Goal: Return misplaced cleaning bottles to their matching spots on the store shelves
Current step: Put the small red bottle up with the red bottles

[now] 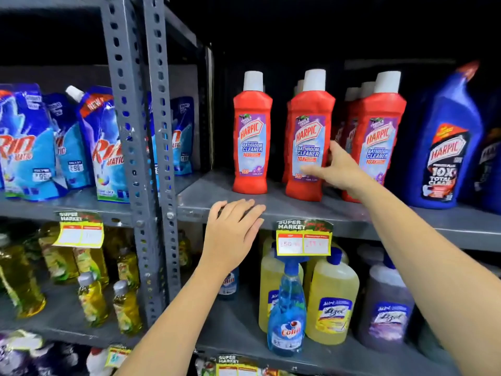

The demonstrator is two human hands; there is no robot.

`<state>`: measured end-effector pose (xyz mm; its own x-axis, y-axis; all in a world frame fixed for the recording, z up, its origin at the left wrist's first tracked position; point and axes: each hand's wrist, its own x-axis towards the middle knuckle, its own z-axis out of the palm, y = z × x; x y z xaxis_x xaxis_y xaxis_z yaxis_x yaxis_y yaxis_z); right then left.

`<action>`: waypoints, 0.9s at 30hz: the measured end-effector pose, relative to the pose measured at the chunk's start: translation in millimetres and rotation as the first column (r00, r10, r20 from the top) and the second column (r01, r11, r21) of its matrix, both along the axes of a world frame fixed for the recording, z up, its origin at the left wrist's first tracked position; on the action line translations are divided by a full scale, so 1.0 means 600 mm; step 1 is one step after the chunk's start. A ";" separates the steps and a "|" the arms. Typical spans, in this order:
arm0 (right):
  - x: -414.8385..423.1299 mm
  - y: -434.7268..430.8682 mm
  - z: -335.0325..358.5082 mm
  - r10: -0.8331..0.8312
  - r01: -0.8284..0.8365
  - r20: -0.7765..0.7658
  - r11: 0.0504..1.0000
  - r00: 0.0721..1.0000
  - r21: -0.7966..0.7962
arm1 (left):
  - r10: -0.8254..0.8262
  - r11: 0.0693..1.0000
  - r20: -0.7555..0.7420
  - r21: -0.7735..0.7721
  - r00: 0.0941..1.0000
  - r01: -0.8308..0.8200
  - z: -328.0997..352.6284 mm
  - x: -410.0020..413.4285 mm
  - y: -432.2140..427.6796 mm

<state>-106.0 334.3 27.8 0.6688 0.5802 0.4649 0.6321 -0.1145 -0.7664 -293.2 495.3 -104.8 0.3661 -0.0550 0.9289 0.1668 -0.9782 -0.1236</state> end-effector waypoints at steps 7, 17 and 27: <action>-0.022 -0.003 -0.052 -0.298 0.304 0.110 0.952 0.948 -0.041 | -0.009 1.000 0.021 -0.024 1.000 0.010 -0.001 0.004 -0.001; 0.003 0.014 -0.047 -0.154 0.156 0.050 0.987 0.987 -0.037 | -0.020 0.999 0.017 -0.045 1.000 0.021 -0.001 0.002 -0.006; 0.027 0.021 -0.051 -0.001 0.000 -0.053 1.000 0.999 -0.029 | 0.002 0.999 0.016 -0.047 1.000 -0.001 -0.005 0.004 -0.009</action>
